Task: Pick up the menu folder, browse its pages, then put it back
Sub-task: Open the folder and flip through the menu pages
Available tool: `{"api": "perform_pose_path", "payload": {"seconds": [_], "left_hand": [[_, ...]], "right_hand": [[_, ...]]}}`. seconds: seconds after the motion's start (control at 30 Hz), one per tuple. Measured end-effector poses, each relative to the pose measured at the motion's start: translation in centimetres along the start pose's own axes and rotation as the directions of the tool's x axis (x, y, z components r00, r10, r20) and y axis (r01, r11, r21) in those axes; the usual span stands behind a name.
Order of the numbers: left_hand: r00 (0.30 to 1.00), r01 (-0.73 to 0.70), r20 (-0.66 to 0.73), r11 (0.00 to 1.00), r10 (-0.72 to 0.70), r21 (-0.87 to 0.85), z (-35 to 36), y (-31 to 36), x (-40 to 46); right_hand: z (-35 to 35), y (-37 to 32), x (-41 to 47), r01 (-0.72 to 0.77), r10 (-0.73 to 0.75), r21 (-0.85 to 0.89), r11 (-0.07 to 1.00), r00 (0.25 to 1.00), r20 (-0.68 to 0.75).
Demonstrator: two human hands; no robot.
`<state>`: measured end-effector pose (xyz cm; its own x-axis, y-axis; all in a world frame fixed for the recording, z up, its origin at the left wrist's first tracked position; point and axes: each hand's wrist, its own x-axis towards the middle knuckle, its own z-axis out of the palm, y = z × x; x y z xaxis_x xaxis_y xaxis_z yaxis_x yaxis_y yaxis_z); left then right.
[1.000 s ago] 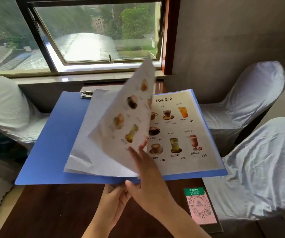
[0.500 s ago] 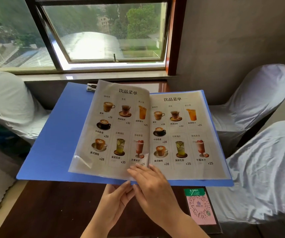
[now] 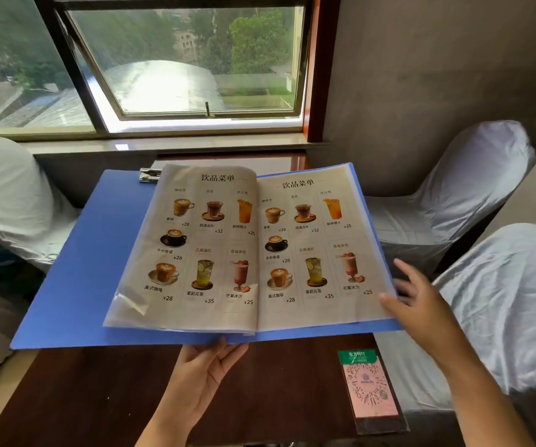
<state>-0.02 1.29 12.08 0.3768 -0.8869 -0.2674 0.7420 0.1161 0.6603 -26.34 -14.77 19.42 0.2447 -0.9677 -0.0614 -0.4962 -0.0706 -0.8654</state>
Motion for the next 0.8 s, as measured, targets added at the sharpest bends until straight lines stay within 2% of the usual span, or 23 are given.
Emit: {"api": "perform_pose_path", "payload": {"seconds": [0.07, 0.13, 0.47, 0.6, 0.7, 0.73, 0.8], "left_hand": [[1.0, -0.013, -0.008, 1.0, 0.014, 0.004, -0.2, 0.3, 0.1], [1.0, -0.022, -0.014, 1.0, 0.022, 0.014, -0.3, 0.6, 0.0], [0.996, -0.081, -0.024, 0.996, 0.082, 0.043, -0.8, 1.5, -0.5], [0.994, -0.109, -0.009, 0.989, 0.11, 0.104, -1.4, 2.2, -0.8], [0.987, -0.156, 0.003, 0.933, 0.164, 0.325, -1.6, 2.8, -1.0], [0.98, -0.187, 0.028, 0.882, 0.195, 0.433, -1.6, 3.0, -1.0], [0.964, -0.254, 0.112, 0.709, 0.241, 0.658, -1.6, 3.2, -0.9]], "right_hand": [[-0.3, 0.8, 0.3, -0.039, 0.018, 0.19, 0.981, 0.994, 0.111], [0.1, 1.2, 0.4, -0.028, 0.0, 0.263, 0.964, 0.994, 0.108], [1.4, 1.9, 0.9, 0.01, -0.067, 0.402, 0.915, 0.989, 0.128], [2.1, 2.3, 0.8, 0.002, -0.084, 0.485, 0.874, 0.985, 0.148], [2.9, 2.4, 0.8, -0.006, -0.096, 0.554, 0.833, 0.983, 0.155], [3.2, 2.3, 0.7, -0.008, -0.096, 0.569, 0.823, 0.983, 0.153], [3.7, 2.3, 0.6, -0.008, -0.095, 0.586, 0.81, 0.985, 0.145]]}}
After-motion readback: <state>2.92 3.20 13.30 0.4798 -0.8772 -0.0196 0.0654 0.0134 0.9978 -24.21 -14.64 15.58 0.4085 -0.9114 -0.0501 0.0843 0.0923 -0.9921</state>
